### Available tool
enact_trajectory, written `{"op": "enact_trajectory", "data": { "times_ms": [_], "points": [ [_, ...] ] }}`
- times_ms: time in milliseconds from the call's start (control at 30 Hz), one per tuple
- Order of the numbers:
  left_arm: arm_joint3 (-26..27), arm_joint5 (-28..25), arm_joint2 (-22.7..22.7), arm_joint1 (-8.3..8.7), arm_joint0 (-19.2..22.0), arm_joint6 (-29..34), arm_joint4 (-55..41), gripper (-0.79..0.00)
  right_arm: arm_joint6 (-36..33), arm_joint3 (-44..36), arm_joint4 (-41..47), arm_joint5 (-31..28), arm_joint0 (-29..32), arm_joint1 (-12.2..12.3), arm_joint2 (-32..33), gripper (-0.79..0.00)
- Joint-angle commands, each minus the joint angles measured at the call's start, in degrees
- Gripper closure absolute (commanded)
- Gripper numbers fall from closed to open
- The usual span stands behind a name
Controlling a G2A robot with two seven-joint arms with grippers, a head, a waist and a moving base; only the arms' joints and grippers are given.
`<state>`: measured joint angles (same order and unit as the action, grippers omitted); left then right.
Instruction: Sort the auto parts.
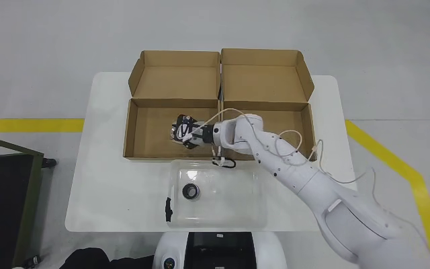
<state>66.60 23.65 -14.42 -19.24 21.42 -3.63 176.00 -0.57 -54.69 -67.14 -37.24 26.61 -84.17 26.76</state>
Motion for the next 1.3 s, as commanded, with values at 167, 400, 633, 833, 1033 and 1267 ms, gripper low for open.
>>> {"op": "enact_trajectory", "data": {
  "times_ms": [167,400,633,833,1033,1267],
  "points": [
    [0.0,0.0,0.0,0.00,0.0,0.0,0.0,-0.785,-0.2,4.1,0.0,0.3,-0.2,-2.0,-0.6,0.000],
    [0.0,0.0,0.0,0.00,0.0,0.0,0.0,-0.785,0.2,7.7,-0.6,-0.1,-0.4,-3.3,-0.6,0.000],
    [0.0,0.0,0.0,0.00,0.0,0.0,0.0,-0.785,0.6,9.9,-1.4,-0.5,-0.3,-4.4,-0.4,-0.185],
    [0.0,0.0,0.0,0.00,0.0,0.0,0.0,-0.785,0.6,11.1,-2.4,-1.0,-0.3,-5.0,0.0,-0.345],
    [0.0,0.0,0.0,0.00,0.0,0.0,0.0,-0.785,0.7,10.5,-3.5,-1.3,-0.5,-5.3,0.7,-0.757],
    [0.0,0.0,0.0,0.00,0.0,0.0,0.0,-0.785,0.8,6.5,-5.2,-1.9,-0.6,-4.6,2.8,-0.785]
  ]
}}
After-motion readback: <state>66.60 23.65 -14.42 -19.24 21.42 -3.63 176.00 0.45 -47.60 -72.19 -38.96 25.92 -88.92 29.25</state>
